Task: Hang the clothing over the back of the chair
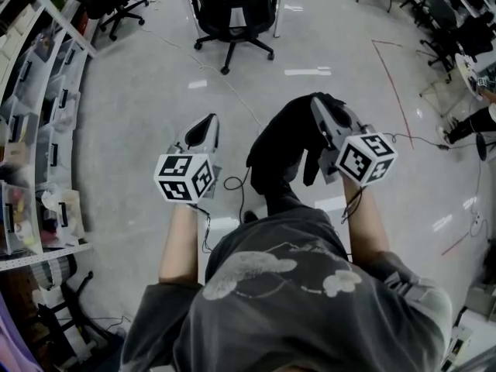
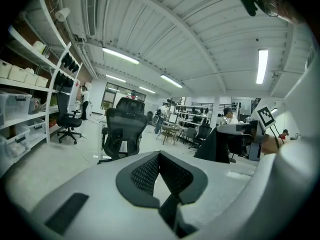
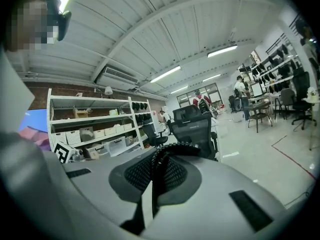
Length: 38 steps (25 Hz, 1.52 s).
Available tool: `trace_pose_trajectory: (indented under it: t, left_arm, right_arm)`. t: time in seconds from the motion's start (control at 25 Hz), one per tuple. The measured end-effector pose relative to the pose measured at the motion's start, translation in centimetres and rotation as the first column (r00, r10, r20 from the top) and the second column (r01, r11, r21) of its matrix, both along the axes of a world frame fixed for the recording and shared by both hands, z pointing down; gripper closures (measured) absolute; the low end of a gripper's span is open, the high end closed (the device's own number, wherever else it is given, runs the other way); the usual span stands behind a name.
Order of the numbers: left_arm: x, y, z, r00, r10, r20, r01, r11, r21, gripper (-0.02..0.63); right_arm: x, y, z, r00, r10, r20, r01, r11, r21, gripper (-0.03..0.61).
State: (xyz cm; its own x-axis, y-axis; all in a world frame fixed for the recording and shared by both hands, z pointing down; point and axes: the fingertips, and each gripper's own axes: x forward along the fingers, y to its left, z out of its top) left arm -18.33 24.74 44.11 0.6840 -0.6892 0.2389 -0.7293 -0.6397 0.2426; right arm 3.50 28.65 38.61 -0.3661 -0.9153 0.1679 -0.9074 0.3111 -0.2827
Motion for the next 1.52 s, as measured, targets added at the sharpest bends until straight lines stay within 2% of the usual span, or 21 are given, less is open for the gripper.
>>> trace_pose_trajectory:
  t: [0.2,0.4,0.88,1.12,1.52]
  left_arm:
    - [1.1,-3.7,0.2,1.0,-0.018,0.012,0.018,1.0,0.001,0.613]
    - [3.1,-9.6,0.0,0.999,-0.045,0.02,0.044,0.999,0.012,0.613]
    - [10.7,-23.7,-1.2,0.994,-0.097,0.042,0.095,0.994,0.048,0.612]
    - [13.0,-27.4,-0.9,0.991,-0.132,0.033,0.131,0.991,0.033,0.612]
    - [14.4,-34.0,-0.5,0.994,-0.098,0.051,0.096,0.995,0.031,0.612]
  right_arm:
    - [1.3,-3.9,1.4,1.0,-0.014,0.028,0.015,0.999,-0.029,0.58]
    - [3.8,-10.0,1.1,0.998,-0.029,0.056,0.029,1.0,-0.001,0.58]
    - [11.8,-24.8,0.0,0.994,-0.078,0.07,0.076,0.996,0.043,0.58]
    - [15.5,-28.8,0.2,0.995,-0.07,0.072,0.068,0.997,0.037,0.58]
    - [18.4,-33.9,2.0,0.998,-0.001,0.066,0.002,1.0,-0.008,0.58]
